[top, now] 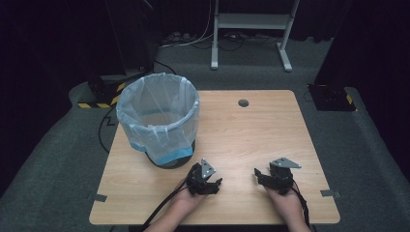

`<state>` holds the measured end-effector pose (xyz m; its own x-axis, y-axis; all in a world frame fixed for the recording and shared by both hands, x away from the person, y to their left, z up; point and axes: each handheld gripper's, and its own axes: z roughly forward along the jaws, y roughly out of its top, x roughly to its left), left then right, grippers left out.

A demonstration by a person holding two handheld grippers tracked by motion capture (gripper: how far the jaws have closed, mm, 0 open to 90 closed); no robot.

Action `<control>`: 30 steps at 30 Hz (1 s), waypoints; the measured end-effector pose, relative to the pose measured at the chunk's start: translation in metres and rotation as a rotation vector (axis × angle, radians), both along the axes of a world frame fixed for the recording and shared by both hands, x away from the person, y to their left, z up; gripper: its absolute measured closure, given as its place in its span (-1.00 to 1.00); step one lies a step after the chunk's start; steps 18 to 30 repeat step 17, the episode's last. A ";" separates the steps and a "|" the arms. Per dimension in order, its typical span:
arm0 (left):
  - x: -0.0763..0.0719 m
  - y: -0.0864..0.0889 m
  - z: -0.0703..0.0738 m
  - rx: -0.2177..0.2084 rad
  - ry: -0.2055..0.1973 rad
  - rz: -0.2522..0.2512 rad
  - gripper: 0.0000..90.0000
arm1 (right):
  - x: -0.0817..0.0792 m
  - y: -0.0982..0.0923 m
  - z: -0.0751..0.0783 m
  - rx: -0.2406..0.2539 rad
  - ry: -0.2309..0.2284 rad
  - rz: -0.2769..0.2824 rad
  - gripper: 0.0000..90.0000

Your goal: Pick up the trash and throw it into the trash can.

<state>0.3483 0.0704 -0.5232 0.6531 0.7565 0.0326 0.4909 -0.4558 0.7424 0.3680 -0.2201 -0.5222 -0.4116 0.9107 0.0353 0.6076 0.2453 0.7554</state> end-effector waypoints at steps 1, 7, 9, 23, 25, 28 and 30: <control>0.000 0.003 -0.001 -0.007 0.011 -0.001 -0.38 | -0.001 0.001 0.000 -0.007 0.010 0.005 -0.33; -0.004 0.004 -0.003 -0.026 0.027 -0.010 -0.52 | -0.003 0.009 -0.001 -0.063 0.026 -0.003 -0.42; -0.004 0.004 -0.003 -0.024 0.024 -0.010 -0.53 | -0.003 0.010 -0.001 -0.062 0.025 -0.007 -0.44; -0.005 0.005 -0.003 -0.026 0.026 -0.012 -0.53 | -0.003 0.011 -0.002 -0.065 0.021 -0.015 -0.45; -0.005 0.005 -0.003 -0.026 0.026 -0.012 -0.53 | -0.003 0.011 -0.002 -0.065 0.021 -0.015 -0.45; -0.005 0.005 -0.003 -0.026 0.026 -0.012 -0.53 | -0.003 0.011 -0.002 -0.065 0.021 -0.015 -0.45; -0.005 0.005 -0.003 -0.026 0.026 -0.012 -0.53 | -0.003 0.011 -0.002 -0.065 0.021 -0.015 -0.45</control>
